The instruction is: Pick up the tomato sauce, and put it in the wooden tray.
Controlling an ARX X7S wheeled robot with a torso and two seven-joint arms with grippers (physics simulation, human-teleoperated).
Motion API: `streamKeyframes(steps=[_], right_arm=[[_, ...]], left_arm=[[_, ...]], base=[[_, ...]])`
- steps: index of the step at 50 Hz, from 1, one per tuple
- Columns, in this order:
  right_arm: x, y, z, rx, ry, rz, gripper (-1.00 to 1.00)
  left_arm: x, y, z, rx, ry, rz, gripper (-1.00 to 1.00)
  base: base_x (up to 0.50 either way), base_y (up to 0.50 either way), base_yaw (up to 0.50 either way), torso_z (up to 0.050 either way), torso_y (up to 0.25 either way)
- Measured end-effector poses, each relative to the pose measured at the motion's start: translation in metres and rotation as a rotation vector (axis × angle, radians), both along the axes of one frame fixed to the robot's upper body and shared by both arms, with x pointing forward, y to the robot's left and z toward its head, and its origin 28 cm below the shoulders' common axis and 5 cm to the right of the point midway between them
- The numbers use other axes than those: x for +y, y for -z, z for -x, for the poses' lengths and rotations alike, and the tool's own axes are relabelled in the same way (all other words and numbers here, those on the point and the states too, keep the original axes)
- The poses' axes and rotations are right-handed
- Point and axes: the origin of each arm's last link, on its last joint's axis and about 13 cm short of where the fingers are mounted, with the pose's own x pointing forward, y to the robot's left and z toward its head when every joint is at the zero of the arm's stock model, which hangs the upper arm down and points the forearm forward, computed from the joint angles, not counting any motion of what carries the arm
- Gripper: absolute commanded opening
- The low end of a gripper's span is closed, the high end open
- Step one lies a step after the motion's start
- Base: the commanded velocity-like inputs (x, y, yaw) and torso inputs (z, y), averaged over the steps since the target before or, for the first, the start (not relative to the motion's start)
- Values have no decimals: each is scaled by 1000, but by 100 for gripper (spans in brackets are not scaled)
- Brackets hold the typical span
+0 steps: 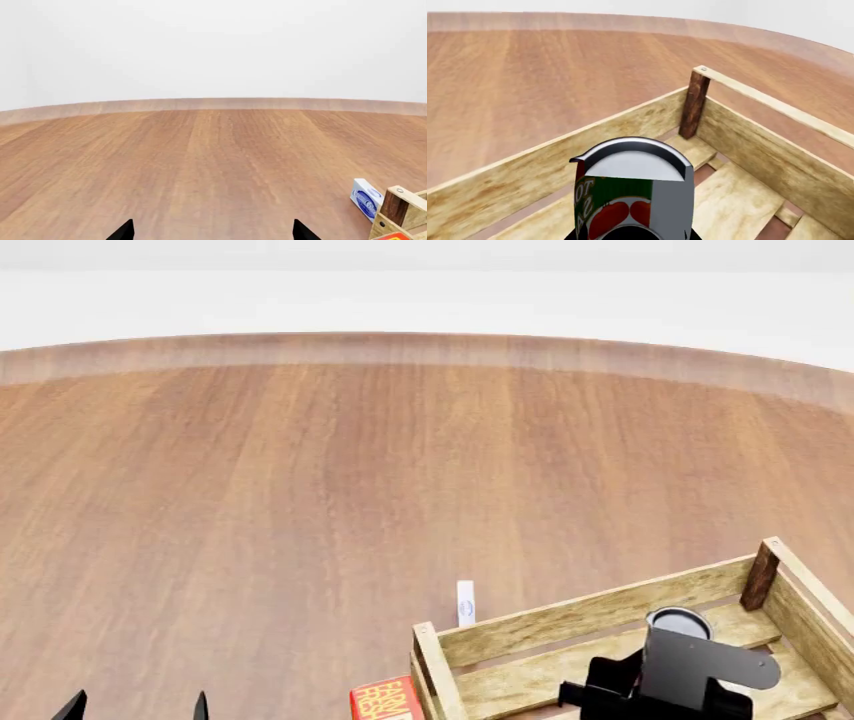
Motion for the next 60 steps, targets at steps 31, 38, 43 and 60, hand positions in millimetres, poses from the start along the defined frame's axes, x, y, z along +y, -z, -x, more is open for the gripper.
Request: streamKeyframes(steps=[31, 38, 43, 60], right_arm=[[1, 0, 0, 30, -8, -39, 100], [1, 0, -1, 35, -21, -26, 100], [1, 0, -1, 37, -25, -23, 100], [1, -1, -1, 43, -33, -19, 100]], left_arm=[[0, 0, 0, -2, 1, -1, 100], [0, 0, 0, -2, 1, -1, 100], [0, 0, 0, -2, 1, -2, 100], [0, 0, -1, -2, 1, -1, 100]], base=[[0, 0, 0, 0, 0], [0, 0, 0, 0, 0], [0, 0, 0, 0, 0], [0, 0, 0, 0, 0]])
